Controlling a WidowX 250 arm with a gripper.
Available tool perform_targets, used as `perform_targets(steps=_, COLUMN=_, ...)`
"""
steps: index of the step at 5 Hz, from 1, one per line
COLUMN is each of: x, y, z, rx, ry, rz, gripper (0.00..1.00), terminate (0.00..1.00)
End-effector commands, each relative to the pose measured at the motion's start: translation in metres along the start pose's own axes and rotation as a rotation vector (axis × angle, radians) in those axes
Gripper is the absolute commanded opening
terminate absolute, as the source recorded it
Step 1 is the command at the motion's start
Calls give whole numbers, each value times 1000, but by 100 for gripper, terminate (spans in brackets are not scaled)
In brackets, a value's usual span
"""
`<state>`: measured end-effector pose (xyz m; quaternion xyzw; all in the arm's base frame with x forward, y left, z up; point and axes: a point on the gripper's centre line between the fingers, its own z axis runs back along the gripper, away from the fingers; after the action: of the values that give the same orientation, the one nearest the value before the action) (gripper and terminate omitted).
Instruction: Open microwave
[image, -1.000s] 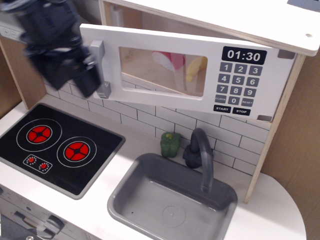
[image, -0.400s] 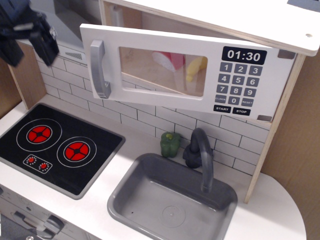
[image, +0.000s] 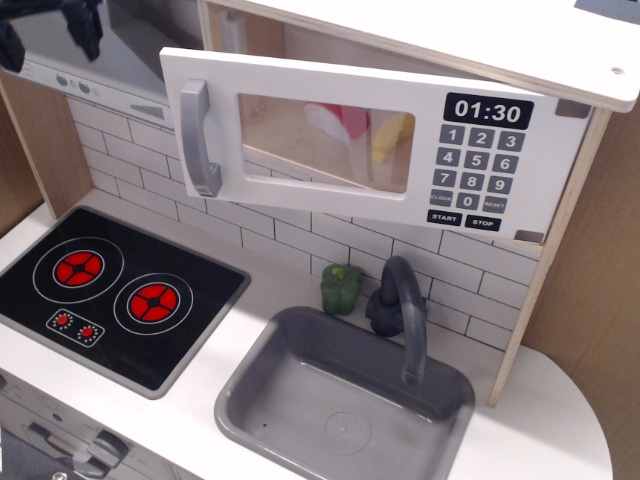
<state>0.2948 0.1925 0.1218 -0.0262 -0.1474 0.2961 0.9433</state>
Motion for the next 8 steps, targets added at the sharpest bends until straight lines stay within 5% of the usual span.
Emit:
perform_targets(steps=1, x=10, y=-44, z=-3, rx=45, ry=-57, rz=11, gripper=100, terminate=0)
perform_targets(steps=3, x=-25, y=-63, z=-27, rx=112, ry=2, rz=-65, gripper=100, terminate=0)
perform_targets(steps=5, x=-95, y=-62, z=-25, rx=107, ry=80, rz=-291, gripper=100, terminate=0)
perform_targets(steps=6, x=-138, y=-67, z=-20, rx=68, ry=135, rz=-419, gripper=100, terminate=0)
perform_targets(steps=8, x=-199, y=-132, z=-17, rx=-52, ry=223, rz=-551, gripper=100, terminate=0)
